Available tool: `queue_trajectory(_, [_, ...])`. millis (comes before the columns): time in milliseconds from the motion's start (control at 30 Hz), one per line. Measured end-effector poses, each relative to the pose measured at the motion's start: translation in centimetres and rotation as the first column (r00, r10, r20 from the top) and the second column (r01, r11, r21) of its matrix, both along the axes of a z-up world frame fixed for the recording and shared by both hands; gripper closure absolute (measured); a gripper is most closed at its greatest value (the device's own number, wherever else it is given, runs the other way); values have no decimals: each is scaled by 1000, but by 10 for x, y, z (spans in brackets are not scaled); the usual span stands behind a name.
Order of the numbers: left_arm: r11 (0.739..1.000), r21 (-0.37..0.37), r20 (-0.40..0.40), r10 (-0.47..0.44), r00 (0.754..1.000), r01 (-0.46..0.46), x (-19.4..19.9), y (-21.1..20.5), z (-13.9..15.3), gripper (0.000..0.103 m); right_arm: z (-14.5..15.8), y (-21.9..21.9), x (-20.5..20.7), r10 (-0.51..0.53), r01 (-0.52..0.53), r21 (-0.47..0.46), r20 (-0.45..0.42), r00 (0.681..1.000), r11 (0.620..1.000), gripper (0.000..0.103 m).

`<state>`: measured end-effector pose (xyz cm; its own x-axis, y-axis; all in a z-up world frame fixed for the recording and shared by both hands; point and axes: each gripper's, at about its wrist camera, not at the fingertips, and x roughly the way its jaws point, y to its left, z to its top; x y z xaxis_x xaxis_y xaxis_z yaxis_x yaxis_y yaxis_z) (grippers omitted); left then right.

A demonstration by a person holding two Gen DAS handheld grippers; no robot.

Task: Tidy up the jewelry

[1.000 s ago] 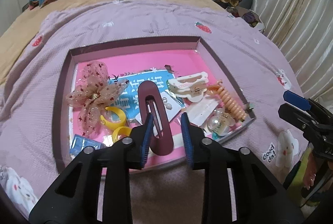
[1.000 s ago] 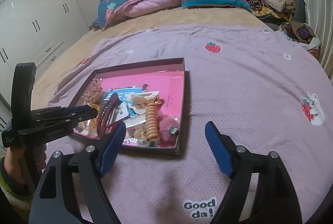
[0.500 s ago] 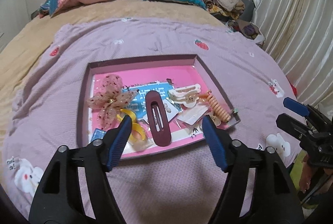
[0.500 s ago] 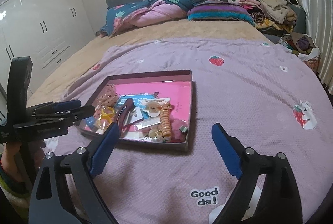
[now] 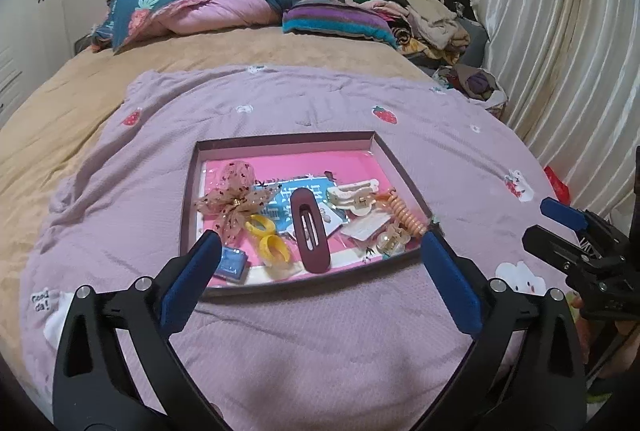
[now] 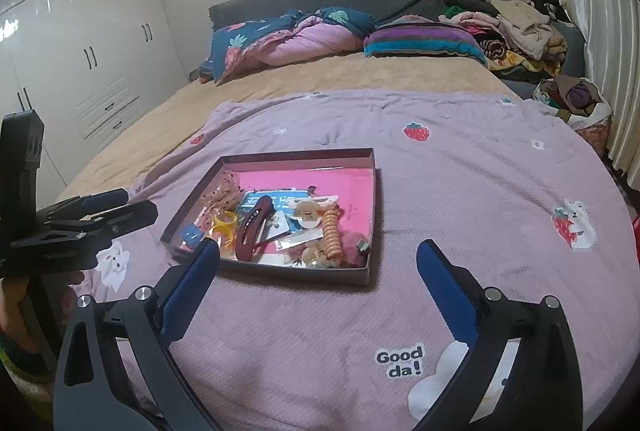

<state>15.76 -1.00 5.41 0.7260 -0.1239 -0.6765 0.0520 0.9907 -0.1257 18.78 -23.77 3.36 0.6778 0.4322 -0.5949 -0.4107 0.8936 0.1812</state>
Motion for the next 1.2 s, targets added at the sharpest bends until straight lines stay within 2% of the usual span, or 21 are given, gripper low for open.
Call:
queue_trajectory(333, [999,34,12,22,1000,-23,-25,4,-3,10,-1,6,-20,4,-4,-19,15,1000,1000,4])
queue_trajectory(700, [998,35,11,54,998,-55,-46,14,-15,10,-6,4,-35,-7,7,-19,30,1000,1000,4])
queue_trajectory(1000, [998,34,-5,54,999,-54,-63,12,-38,10,-25,3,-48,-17,18,-44,31,999,999,4])
queue_trajectory(1200, [997,33,-16,65,998,-65,-70,12,-52,10,-43,6,-54,-14,14,-38,-6,1000,999,4])
